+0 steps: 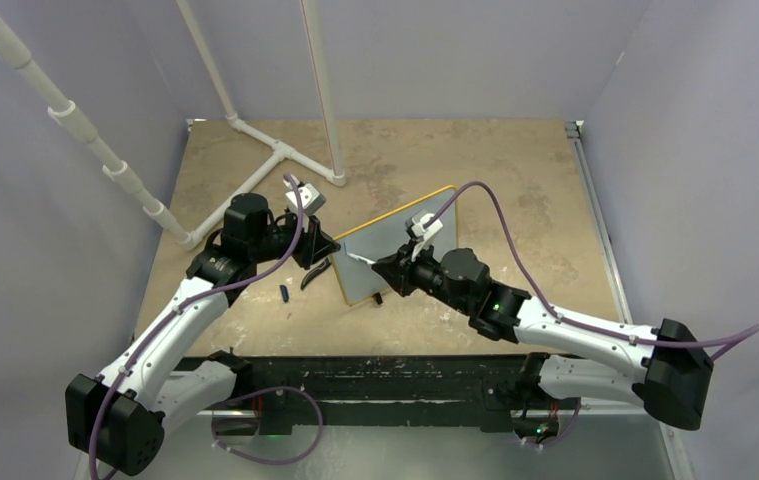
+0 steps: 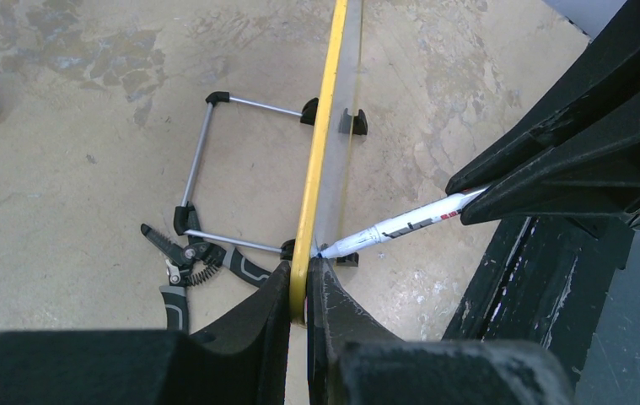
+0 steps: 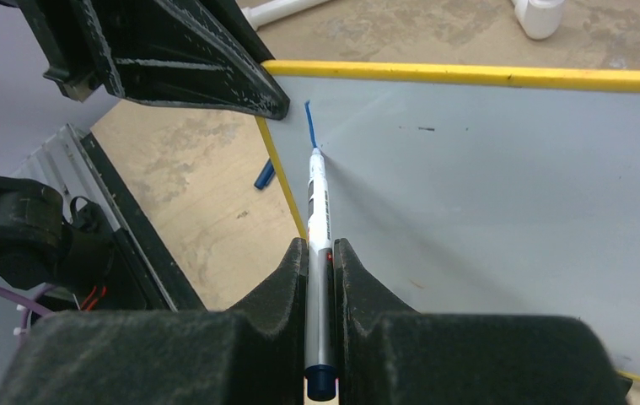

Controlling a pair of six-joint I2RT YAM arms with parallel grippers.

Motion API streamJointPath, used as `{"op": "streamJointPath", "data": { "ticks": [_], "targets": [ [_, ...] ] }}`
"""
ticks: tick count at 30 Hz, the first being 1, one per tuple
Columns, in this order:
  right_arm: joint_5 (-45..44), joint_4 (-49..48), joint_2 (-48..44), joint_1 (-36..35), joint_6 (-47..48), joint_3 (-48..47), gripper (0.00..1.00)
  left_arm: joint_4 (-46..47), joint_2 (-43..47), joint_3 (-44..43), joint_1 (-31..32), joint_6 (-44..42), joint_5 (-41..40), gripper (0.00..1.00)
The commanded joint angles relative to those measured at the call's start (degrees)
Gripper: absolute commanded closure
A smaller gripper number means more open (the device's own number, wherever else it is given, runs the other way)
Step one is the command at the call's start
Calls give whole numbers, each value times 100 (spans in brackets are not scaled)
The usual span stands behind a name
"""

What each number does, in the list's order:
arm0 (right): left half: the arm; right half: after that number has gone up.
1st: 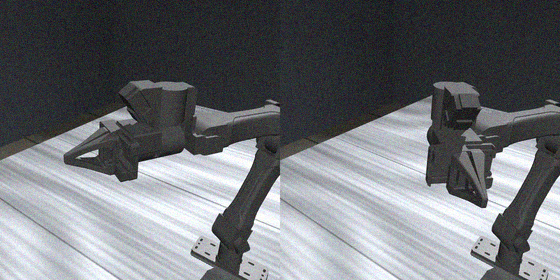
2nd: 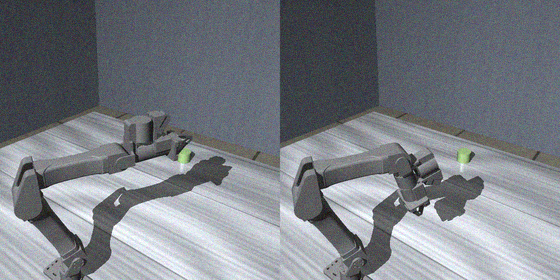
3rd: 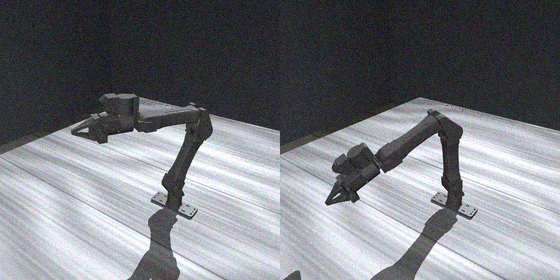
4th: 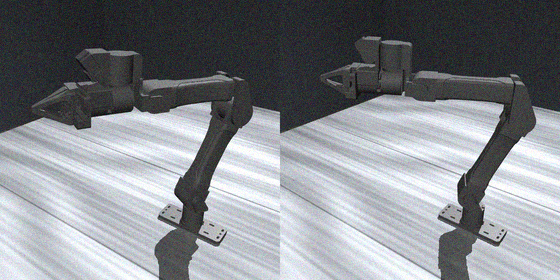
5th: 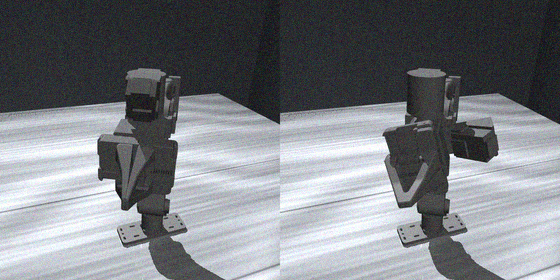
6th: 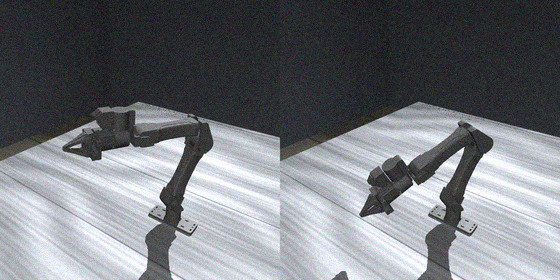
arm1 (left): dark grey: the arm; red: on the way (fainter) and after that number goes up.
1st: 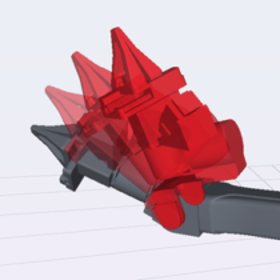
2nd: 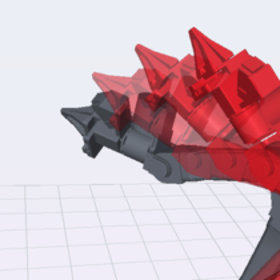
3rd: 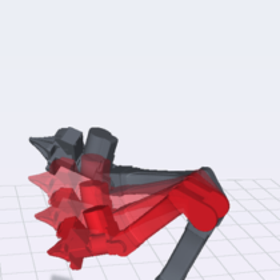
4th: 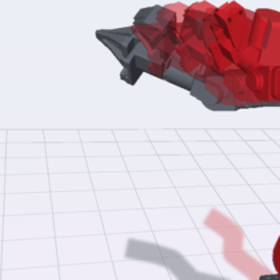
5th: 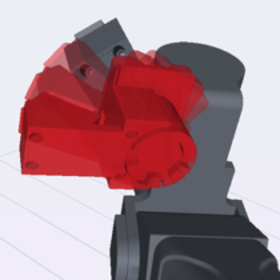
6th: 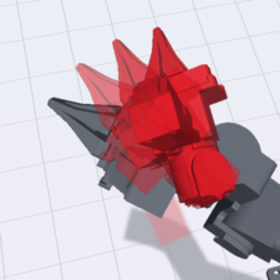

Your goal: Write a sentence on the whiteboard

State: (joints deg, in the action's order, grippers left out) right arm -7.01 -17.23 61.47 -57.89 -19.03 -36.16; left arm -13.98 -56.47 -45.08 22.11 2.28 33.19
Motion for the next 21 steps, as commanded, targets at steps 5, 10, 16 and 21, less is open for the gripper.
{"op": "streamJointPath", "data": {
  "ticks": [5, 10, 16, 21],
  "targets": [
    [-174, 52, 71, -56, -111, 83, 100, 123, 116, -20, 4, -125, -32, 100],
    [-132, 19, -13, -72, -101, 70, 100, 123, 118, -19, 4, -124, -53, 100],
    [-4, -58, -319, -108, -84, 101, 100, 111, 118, -20, 7, -122, -54, 100],
    [-246, -151, -591, -109, -90, 167, 100, 115, 127, -23, 10, -115, -50, 100]
  ]
}}
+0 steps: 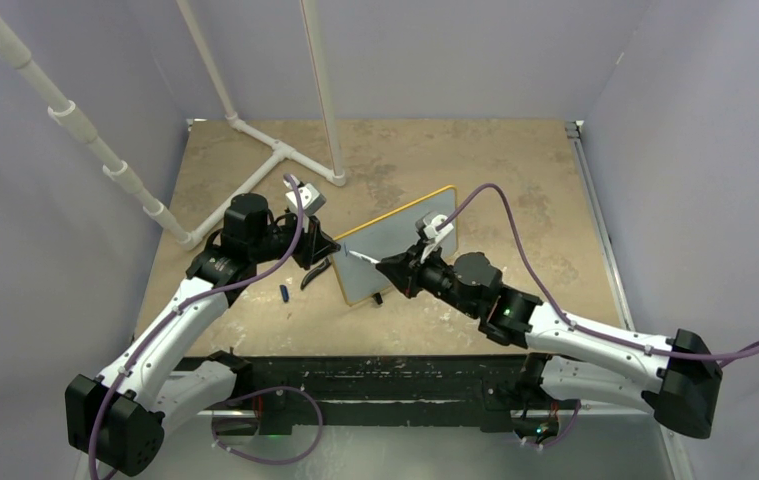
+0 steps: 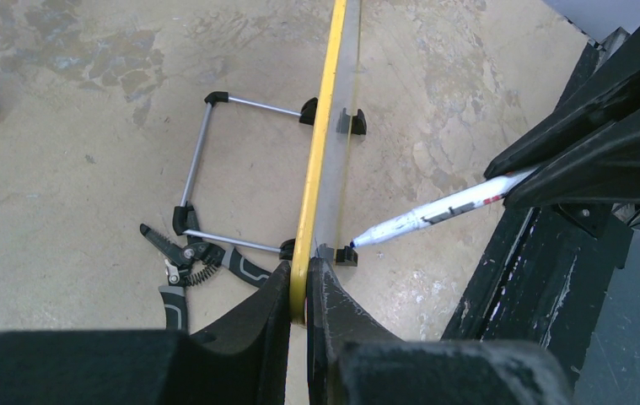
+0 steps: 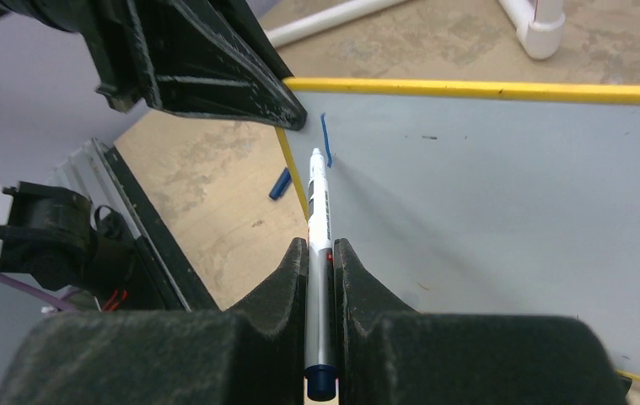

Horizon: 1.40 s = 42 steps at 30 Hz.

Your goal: Write a sentence on the whiteboard

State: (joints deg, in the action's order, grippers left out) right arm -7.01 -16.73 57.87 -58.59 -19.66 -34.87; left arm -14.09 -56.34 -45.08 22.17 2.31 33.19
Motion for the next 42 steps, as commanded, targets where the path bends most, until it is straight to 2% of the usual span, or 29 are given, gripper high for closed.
{"op": "streamJointPath", "data": {
  "ticks": [1, 21, 42],
  "targets": [
    [-315, -177, -215, -39, -35, 29, 100, 124, 114, -19, -1, -116, -56, 100],
    [-695, -332, 15, -39, -126, 3, 100, 128, 90, -24, 4, -121, -20, 100],
    [-469, -375, 342, -39, -88, -78, 100, 134, 97, -21, -1, -125, -5, 100]
  ]
}}
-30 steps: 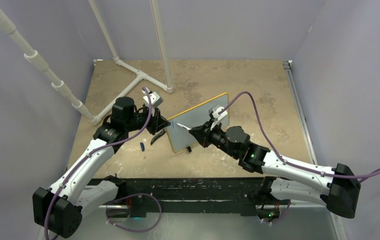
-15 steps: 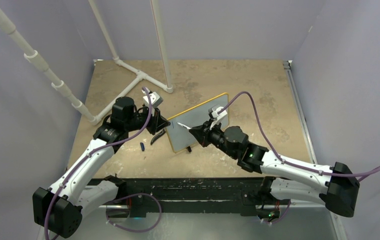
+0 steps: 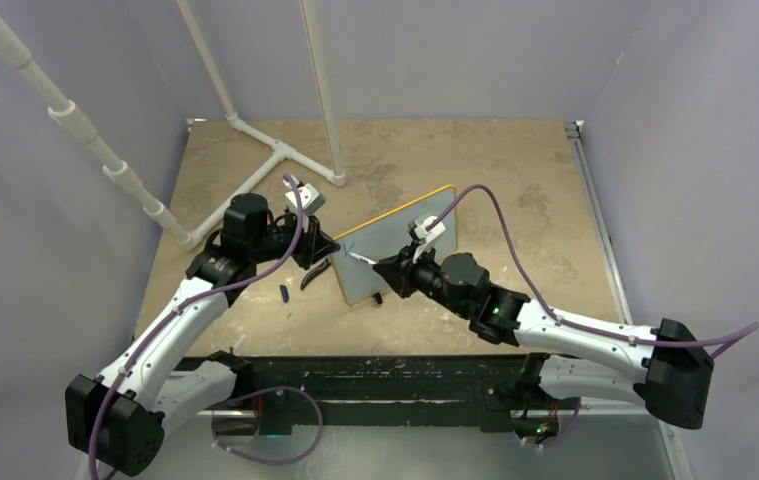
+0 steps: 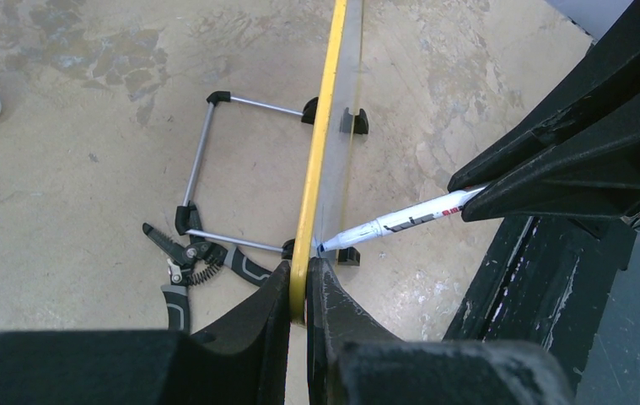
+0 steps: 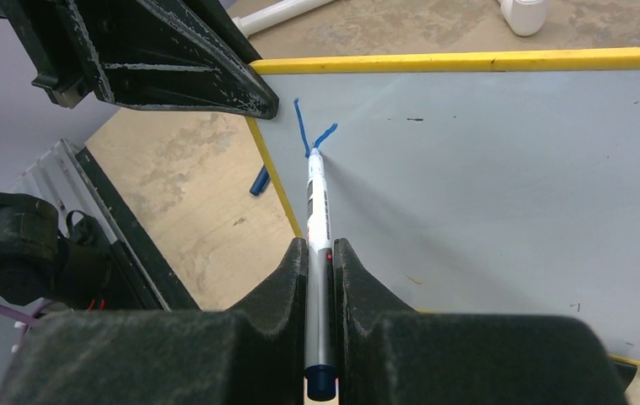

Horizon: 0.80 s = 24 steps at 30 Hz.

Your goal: Write a sentence on the whiteboard

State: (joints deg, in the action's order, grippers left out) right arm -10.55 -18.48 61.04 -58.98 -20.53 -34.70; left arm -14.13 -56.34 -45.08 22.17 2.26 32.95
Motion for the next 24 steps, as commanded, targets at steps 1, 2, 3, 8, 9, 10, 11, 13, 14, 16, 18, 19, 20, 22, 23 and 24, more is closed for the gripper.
{"op": "streamJointPath", "data": {
  "ticks": [1, 2, 3, 8, 9, 10, 11, 13, 14, 16, 18, 19, 20, 22, 23, 24],
  "targets": [
    [-161, -193, 8, 1, -15, -86, 100, 139, 97, -21, 4, -121, 19, 100],
    [-205, -179, -5, 1, -24, -85, 100, 138, 97, -20, -3, -122, 19, 100],
    [-254, -160, -28, 1, -36, -75, 100, 139, 92, -19, -2, -121, 14, 100],
    [-531, 14, -125, 1, -93, -32, 100, 139, 105, -19, 0, -121, 10, 100],
    [-550, 48, -134, 1, -106, -18, 100, 139, 105, -18, 3, -122, 10, 100],
    [-601, 87, -148, 1, -123, -7, 100, 138, 110, -26, -2, -121, 10, 100],
    [-637, 116, -160, 1, -137, 1, 100, 138, 114, -22, 0, -123, 12, 100],
    [-698, 169, -185, 1, -163, 26, 100, 139, 114, -13, -6, -122, 10, 100],
    [-718, 189, -205, 1, -178, 46, 100, 138, 110, -16, -2, -121, 15, 100],
    [-748, 204, -250, 1, -188, 66, 100, 138, 114, -17, 1, -121, 16, 100],
    [-746, 212, -265, 1, -192, 70, 100, 139, 114, -11, -2, -122, 20, 100],
    [-746, 221, -261, 1, -191, 62, 100, 138, 114, -16, 3, -121, 20, 100],
    [-732, 230, -259, 1, -188, 65, 100, 136, 114, -16, -2, -121, 19, 100],
    [-680, 204, -265, 1, -175, 64, 100, 136, 114, -17, -2, -121, 16, 100],
    [-612, 166, -306, 1, -157, 87, 100, 135, 114, -13, 0, -122, 8, 100],
    [-551, 119, -344, 1, -142, 125, 100, 130, 114, -17, 2, -121, 2, 100]
  ]
}}
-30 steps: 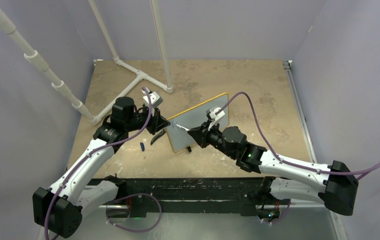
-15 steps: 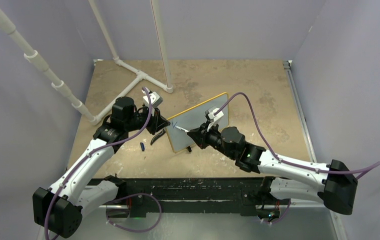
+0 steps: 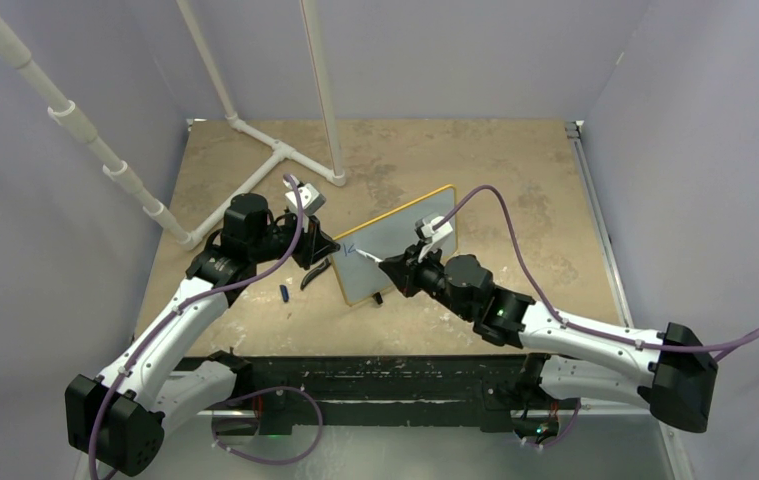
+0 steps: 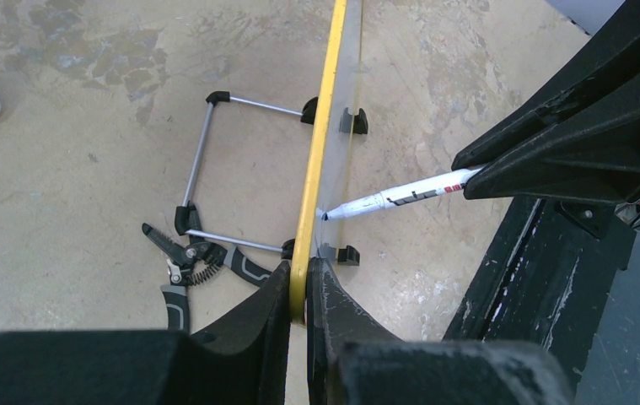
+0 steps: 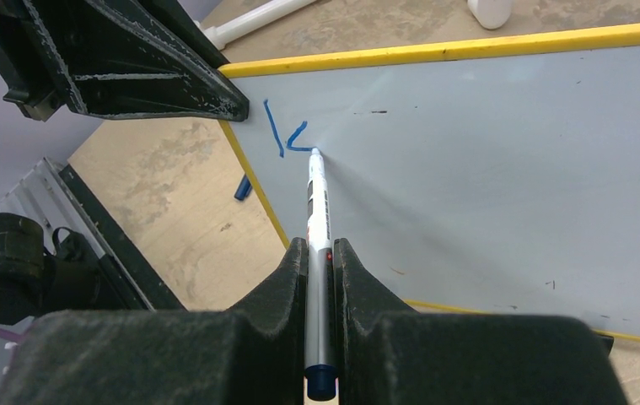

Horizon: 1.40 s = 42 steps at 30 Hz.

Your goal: Write a sentence on the whiteboard

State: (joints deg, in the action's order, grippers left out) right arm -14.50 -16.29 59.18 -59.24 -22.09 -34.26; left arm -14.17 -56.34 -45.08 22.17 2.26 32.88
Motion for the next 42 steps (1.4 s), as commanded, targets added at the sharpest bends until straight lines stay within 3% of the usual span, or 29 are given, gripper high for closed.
{"op": "streamJointPath", "data": {
  "ticks": [1, 7, 20, 42],
  "targets": [
    [-79, -161, -235, 27, 30, 119, 100, 134, 114, -15, -1, -123, 1, 100],
    [44, -411, -608, 27, 83, 323, 100, 134, 105, -19, 2, -121, -1, 100],
    [-243, -637, -332, 27, 95, 229, 100, 143, 88, -11, -2, -121, 23, 100],
    [-796, -348, -450, 27, -103, 183, 100, 135, 123, -16, -2, -121, 14, 100]
  ]
}}
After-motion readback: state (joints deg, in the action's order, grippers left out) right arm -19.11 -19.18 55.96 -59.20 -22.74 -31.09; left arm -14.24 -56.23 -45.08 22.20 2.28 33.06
